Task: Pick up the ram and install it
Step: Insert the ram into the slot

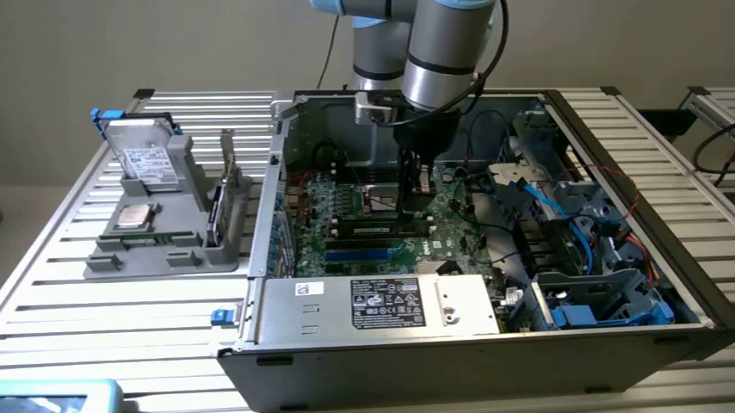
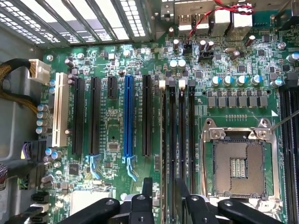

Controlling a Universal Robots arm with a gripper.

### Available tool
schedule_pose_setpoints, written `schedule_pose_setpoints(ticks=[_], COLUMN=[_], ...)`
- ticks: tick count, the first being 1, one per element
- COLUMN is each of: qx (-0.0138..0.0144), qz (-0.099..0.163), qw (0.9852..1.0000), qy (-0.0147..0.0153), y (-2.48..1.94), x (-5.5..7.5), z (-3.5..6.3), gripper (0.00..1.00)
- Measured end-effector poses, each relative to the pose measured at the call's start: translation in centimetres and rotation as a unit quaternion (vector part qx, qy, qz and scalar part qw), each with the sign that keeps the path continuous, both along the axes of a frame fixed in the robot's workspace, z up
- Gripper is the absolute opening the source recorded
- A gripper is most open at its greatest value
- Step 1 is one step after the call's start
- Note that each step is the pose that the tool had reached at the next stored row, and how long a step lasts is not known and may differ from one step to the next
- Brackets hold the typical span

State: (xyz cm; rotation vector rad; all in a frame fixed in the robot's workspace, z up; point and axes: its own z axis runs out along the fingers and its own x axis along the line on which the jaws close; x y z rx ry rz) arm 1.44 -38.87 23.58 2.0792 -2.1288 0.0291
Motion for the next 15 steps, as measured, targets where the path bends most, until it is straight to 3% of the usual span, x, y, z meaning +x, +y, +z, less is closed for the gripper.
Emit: schedule_pose_setpoints(ticks=[3, 5, 6, 11, 15], qx=[0.0, 0.0, 0.0, 0.0001, 0.0], qz=[0.0, 0.0, 0.0, 0.001, 0.001], qw=[1.0, 1.0, 1.0, 0.9997, 0.9997], qy=[-0.0004, -0.0027, -0.0049, -0.023, -0.0229], y=[0.0, 0.0, 0.0, 0.01, 0.0], x=[0.28, 0.34, 0.37, 0.43, 0.43], z=[0.5, 0.69, 0.75, 0.84, 0.86], gripper=[0.33, 0.33, 0.33, 0.33, 0.33])
